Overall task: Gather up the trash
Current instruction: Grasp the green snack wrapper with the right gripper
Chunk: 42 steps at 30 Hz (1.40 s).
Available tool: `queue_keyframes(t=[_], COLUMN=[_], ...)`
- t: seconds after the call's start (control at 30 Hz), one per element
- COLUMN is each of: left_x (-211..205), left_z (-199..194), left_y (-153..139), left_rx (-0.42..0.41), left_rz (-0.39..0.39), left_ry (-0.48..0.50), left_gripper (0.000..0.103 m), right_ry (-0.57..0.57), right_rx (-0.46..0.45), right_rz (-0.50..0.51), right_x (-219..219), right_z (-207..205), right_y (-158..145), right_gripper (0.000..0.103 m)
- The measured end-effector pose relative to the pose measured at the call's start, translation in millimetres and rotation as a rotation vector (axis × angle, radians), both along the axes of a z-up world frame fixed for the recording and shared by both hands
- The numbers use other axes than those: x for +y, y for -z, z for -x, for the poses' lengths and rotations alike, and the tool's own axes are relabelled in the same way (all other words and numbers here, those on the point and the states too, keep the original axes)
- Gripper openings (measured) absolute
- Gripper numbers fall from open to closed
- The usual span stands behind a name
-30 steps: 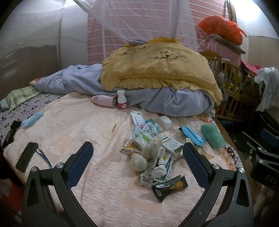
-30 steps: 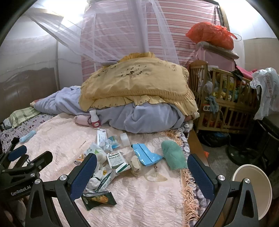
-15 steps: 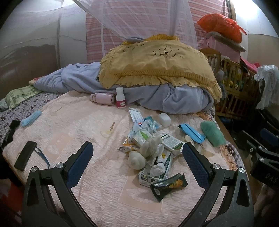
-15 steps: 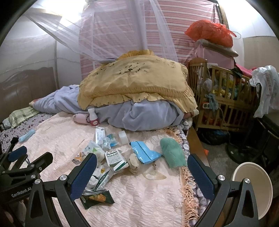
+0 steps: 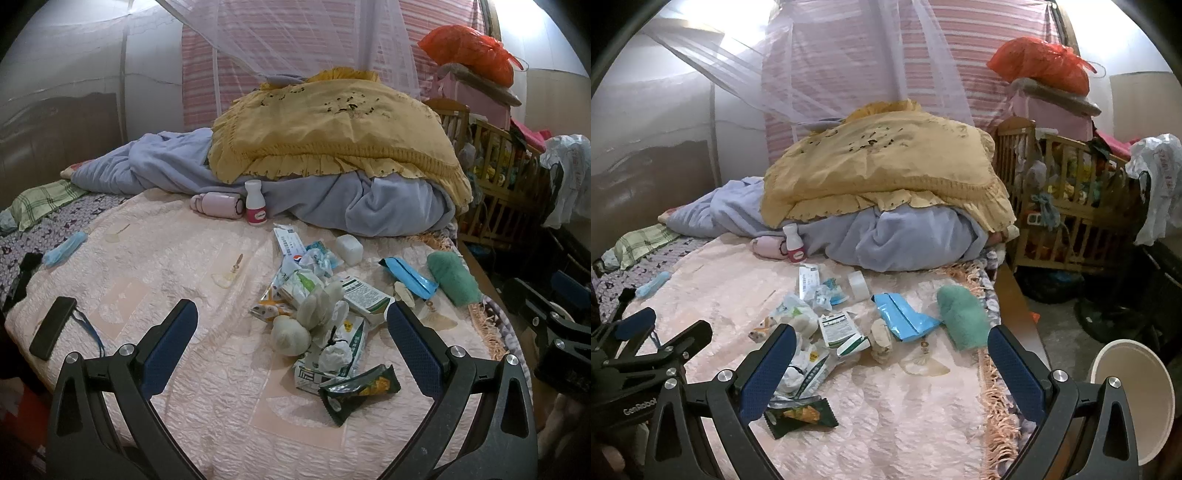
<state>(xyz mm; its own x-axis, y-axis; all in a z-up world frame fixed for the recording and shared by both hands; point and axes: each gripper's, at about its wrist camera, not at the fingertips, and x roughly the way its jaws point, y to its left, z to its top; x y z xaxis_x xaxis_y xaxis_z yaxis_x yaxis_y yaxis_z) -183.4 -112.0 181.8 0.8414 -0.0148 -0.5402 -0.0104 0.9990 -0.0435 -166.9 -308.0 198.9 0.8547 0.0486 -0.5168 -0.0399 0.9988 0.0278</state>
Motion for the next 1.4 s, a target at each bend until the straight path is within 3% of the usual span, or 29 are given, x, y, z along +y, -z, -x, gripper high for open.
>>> queue_keyframes(t=[0.4, 0.8, 0.97, 1.03, 1.13, 1.4], left_x=[1.6, 18.2, 38.3, 47.7, 57.8, 61.4], left_z=[-2.3, -17.6, -25.9, -28.2, -31.3, -39.0], left_y=[5.8, 16.7, 19.7, 22.8, 31.3, 59.1], left_rx=[0.008, 0.067, 0.097, 0.107, 0.132, 0.207], left_rz=[-0.005, 0.011, 0.018, 0.020, 0.021, -0.045], left_ry=[-0.002, 0.009, -0.002, -0.015, -0.017, 0.011], left_gripper=[0.102, 0.102, 0.102, 0.102, 0.102, 0.102], right_ry=[-0.004, -0.049, -0.139, -0.194, -0.276, -0.365], right_rx=[0.007, 0.062, 0.139, 0.173, 0.251, 0.405], right_rz=[0.010, 0.019, 0.022, 0.006, -0.022, -0.116], right_x=[2.1, 1.4, 5.2, 10.3, 23.1, 44.6], right_z=[-1.8, -11.4, -16.8, -17.3, -22.0, -47.0], right_y=[2.6, 17.0, 36.8, 48.8, 72.0, 117.4], right_gripper=[0.103, 0.103, 0.100, 0.089, 0.083, 0.082])
